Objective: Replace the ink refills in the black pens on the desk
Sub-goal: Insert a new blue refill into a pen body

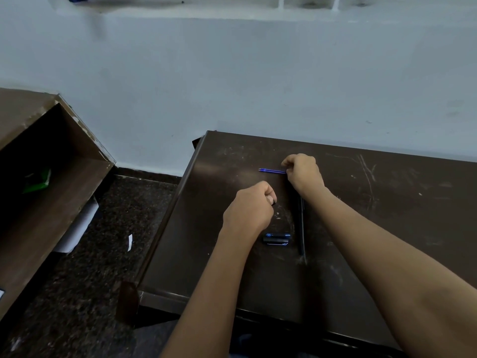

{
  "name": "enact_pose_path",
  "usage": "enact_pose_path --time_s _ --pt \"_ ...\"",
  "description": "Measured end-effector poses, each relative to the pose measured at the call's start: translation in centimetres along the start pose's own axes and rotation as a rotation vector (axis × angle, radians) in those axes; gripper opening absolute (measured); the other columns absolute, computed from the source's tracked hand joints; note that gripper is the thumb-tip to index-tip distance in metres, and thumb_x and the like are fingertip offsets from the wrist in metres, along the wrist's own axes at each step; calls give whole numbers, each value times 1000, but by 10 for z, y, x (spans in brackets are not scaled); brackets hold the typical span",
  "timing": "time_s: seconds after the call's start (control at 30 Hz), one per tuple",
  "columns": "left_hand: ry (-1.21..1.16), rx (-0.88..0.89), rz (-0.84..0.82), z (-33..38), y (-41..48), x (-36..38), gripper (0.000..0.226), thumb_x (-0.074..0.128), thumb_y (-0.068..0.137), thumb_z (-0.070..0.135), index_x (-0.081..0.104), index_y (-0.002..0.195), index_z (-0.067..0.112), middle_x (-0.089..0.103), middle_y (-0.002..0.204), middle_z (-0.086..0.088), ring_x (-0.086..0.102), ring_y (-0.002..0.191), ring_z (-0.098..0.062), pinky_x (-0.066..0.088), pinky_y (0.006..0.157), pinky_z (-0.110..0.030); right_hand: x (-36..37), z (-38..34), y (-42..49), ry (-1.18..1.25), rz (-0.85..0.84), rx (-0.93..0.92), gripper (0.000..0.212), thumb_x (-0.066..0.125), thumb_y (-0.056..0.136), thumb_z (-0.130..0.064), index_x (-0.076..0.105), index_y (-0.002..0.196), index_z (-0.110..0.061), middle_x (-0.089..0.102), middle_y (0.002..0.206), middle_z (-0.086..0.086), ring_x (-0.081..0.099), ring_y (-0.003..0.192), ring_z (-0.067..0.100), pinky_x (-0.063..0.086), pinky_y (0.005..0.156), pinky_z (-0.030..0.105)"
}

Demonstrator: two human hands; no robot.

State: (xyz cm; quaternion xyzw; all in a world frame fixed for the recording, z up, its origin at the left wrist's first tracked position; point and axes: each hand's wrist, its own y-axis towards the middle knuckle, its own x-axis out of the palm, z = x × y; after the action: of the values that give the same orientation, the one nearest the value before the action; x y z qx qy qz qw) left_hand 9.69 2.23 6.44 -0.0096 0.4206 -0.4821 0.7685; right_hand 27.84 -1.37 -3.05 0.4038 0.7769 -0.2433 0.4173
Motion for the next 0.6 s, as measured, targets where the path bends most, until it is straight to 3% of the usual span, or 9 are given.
enact_pose_path --time_s 0.2,0.3,0.4,0.6 --pt "4 -9 4 4 -3 0 17 39 98 15 55 98 20 65 106 -9 64 97 -22 53 89 -41 -18 15 -39 77 192 56 24 54 90 -6 66 111 -11 61 114 11 59 103 29 52 87 44" --pt "23 -33 -10 9 -5 0 21 43 96 10 56 111 16 63 112 -10 64 100 -23 51 93 -42 -26 29 -71 49 280 168 23 52 90 -6 63 111 -7 58 113 17 54 104 35 49 86 48" --pt "73 -66 -35 13 -6 0 29 44 96 9 53 123 12 62 119 -11 62 106 -24 48 98 -40 -28 42 -101 16 283 338 24 54 91 -10 60 113 -5 54 116 19 49 108 38 46 89 49" --pt "124 -84 -58 18 -6 0 33 43 97 6 53 127 10 61 123 -12 60 110 -24 47 100 -39 -26 65 -118 61 252 562 28 61 89 -21 57 106 1 56 113 21 53 106 41 48 86 50"
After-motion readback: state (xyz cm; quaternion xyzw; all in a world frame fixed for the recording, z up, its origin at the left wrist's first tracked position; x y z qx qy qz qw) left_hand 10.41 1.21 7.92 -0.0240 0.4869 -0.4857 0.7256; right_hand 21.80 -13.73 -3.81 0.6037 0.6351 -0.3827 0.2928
